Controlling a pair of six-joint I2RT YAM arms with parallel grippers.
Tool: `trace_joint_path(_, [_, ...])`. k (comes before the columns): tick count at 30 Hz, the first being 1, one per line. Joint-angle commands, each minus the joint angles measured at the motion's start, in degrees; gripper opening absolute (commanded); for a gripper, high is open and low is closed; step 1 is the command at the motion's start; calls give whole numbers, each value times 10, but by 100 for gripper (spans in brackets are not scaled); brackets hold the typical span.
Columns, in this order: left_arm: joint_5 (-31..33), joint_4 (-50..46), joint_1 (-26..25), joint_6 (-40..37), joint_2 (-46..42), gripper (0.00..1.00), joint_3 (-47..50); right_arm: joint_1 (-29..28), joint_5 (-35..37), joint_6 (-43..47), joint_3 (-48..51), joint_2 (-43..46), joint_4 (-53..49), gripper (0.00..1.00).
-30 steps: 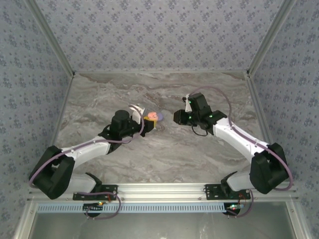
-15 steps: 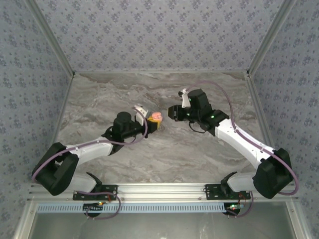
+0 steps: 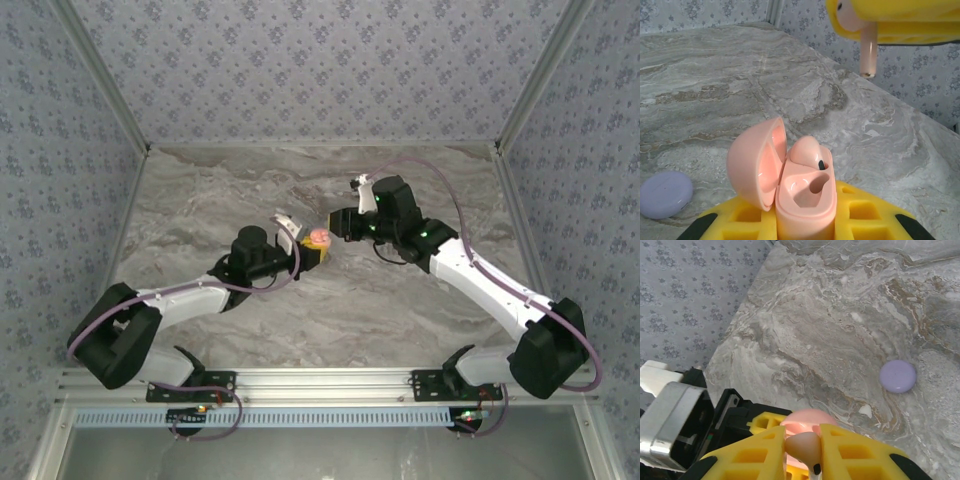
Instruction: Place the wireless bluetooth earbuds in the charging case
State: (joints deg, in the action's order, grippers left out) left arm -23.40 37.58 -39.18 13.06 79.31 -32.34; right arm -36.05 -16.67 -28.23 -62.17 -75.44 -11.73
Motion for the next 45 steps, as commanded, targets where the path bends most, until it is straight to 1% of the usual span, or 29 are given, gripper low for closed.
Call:
trace_joint_path(1, [-17, 28, -6, -7, 2, 0, -28, -8, -10, 13, -21, 4, 13, 24])
trace_joint_path(14, [-23, 19, -7, 8, -3, 0, -45, -30, -9, 25, -40, -20, 9, 24])
trace_joint_path(45, [-20, -6, -7, 13, -27, 0, -55, -42, 18, 44, -48, -30, -15, 23])
